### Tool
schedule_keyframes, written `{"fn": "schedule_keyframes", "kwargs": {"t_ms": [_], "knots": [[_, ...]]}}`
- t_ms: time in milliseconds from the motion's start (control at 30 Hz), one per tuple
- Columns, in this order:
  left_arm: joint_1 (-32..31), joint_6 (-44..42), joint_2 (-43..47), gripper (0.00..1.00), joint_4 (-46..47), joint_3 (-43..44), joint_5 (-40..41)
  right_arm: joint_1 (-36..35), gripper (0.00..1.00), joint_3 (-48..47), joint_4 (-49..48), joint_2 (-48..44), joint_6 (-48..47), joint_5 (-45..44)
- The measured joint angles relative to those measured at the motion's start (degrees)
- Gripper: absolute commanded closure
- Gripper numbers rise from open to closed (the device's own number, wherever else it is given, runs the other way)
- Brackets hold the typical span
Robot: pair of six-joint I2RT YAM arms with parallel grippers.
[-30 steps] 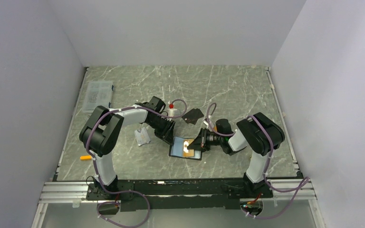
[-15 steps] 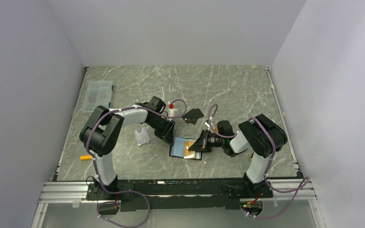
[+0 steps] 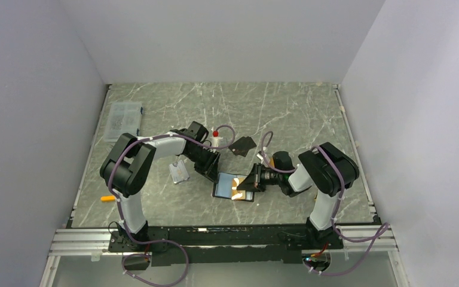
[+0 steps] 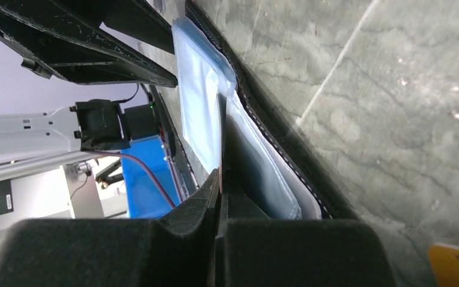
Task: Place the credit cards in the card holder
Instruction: Insert the credit card into the card holder.
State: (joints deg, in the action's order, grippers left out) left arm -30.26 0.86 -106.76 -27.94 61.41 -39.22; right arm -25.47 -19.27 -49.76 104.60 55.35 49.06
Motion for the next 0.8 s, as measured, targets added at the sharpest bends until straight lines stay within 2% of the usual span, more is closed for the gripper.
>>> {"fn": "schedule_keyframes", "kwargs": {"t_ms": [800], "knots": [[0.00, -0.68, -0.02, 0.65, -0.07, 0.00, -0.09, 0.04, 1.00, -2.80, -0.90, 2.36, 0.39, 0.74]]}}
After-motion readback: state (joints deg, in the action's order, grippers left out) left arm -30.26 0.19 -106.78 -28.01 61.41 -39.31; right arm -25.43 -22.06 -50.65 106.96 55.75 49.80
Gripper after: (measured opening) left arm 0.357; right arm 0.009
